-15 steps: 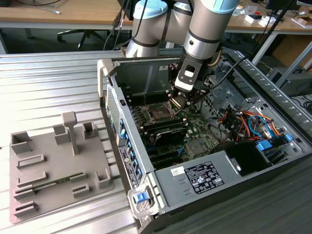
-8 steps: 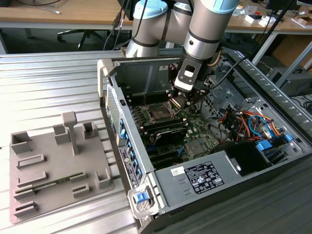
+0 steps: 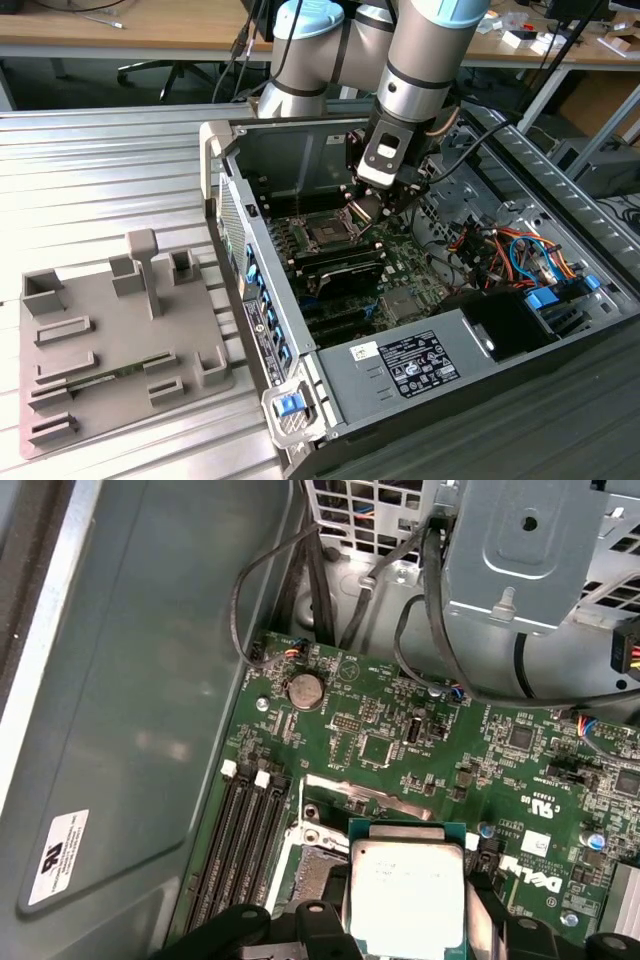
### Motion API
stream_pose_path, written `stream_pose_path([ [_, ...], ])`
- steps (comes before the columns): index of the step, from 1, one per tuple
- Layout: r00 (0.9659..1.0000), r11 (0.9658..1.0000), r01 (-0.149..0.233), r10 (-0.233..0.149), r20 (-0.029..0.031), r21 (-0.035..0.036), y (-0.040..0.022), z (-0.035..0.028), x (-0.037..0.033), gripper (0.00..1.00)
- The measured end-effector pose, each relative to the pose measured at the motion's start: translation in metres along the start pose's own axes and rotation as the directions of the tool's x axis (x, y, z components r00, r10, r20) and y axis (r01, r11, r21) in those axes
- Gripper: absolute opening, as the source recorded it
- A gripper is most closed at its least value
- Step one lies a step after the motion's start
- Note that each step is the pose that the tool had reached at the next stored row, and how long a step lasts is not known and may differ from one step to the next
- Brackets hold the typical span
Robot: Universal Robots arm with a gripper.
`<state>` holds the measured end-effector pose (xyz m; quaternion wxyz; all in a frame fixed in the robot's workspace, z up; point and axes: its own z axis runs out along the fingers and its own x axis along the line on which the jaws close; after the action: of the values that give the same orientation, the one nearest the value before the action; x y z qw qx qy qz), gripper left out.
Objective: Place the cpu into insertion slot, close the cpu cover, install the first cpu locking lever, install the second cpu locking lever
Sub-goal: 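Place the cpu into insertion slot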
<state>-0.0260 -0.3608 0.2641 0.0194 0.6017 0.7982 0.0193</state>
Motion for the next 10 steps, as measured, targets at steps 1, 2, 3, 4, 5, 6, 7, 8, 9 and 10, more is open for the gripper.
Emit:
stream_pose_path([
  [1,1.0000,1.0000,-0.001,0.001,0.0000,0.0000,0.0000,0.0000,0.0000,0.54],
  [2,1.0000,1.0000,-0.003,0.003,0.0001,-0.0001,0.0000,0.0001,0.0000,0.54],
  [3,1.0000,1.0000,-0.004,0.004,0.0001,0.0000,0.0000,0.0002,0.0000,0.54],
  [4,1.0000,1.0000,-0.005,0.005,0.0002,0.0000,0.0000,0.0002,0.0000,0.54],
  [5,1.0000,1.0000,-0.007,0.007,0.0004,0.0000,0.0000,0.0003,0.0000,0.54],
  [6,1.0000,1.0000,-0.010,0.010,0.0005,0.0000,0.0000,0.0004,0.0000,0.54],
  [7,0.9999,0.9999,-0.012,0.012,0.0006,0.0000,0.0000,0.0004,0.0000,0.54],
  [8,0.9999,0.9999,-0.014,0.014,0.0007,0.0000,0.0000,0.0005,0.0000,0.54],
  [9,0.9999,0.9999,-0.016,0.016,0.0008,0.0000,0.0000,0.0006,0.0000,0.54],
  [10,0.9999,0.9999,-0.017,0.017,0.0009,0.0001,0.0000,0.0006,0.0000,0.54],
])
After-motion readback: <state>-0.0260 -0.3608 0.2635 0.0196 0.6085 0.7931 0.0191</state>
